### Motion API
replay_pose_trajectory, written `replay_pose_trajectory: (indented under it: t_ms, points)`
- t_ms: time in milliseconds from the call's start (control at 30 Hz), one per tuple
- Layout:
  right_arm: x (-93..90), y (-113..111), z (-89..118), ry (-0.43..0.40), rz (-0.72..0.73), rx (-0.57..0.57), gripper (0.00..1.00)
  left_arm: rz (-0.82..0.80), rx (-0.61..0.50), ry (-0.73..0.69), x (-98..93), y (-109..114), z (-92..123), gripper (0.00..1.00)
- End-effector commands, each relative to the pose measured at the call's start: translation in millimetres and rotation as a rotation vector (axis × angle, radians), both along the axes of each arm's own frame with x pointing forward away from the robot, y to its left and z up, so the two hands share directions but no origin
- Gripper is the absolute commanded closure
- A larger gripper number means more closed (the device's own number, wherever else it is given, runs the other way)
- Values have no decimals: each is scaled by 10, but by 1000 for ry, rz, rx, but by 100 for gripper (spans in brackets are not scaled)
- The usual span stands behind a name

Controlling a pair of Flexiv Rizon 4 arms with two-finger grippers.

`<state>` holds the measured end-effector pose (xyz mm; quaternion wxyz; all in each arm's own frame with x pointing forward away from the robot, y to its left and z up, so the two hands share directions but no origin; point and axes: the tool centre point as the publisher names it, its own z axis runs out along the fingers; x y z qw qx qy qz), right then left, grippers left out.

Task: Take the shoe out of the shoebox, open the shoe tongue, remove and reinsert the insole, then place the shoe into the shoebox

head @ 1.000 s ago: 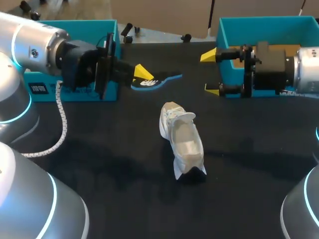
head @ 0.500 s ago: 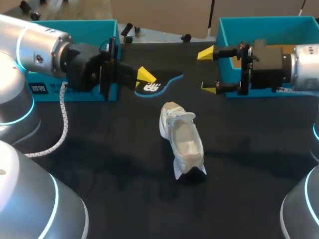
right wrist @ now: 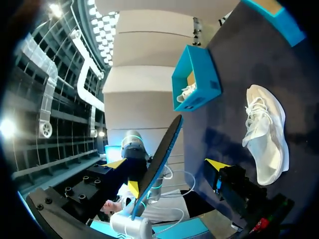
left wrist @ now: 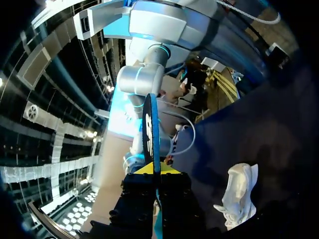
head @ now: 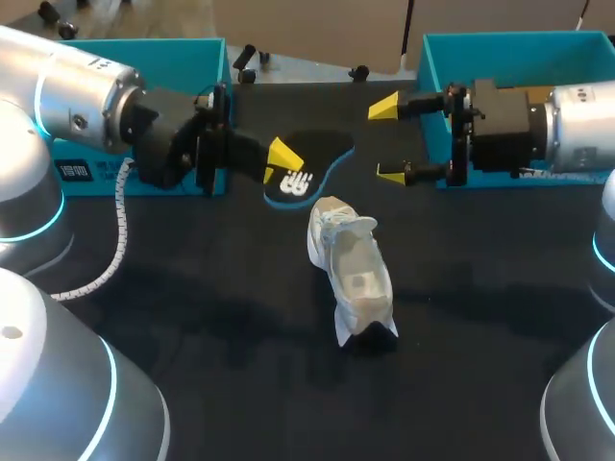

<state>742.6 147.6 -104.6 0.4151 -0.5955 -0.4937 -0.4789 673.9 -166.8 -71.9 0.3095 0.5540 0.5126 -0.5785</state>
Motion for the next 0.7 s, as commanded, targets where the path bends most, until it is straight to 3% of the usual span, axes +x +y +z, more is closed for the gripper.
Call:
replay_pose_trajectory:
  t_ms: [33,533,700]
  points:
    - [-16,66,3,5,-10,-4,0,21,0,-170,50,1,-91,100]
    - [-81,347,-5,18,17,15,0,78,19,-416,329,-47,-337,100]
    - [-58,385,1,18,19,20,19,88,14,-431,341,-84,-377,100]
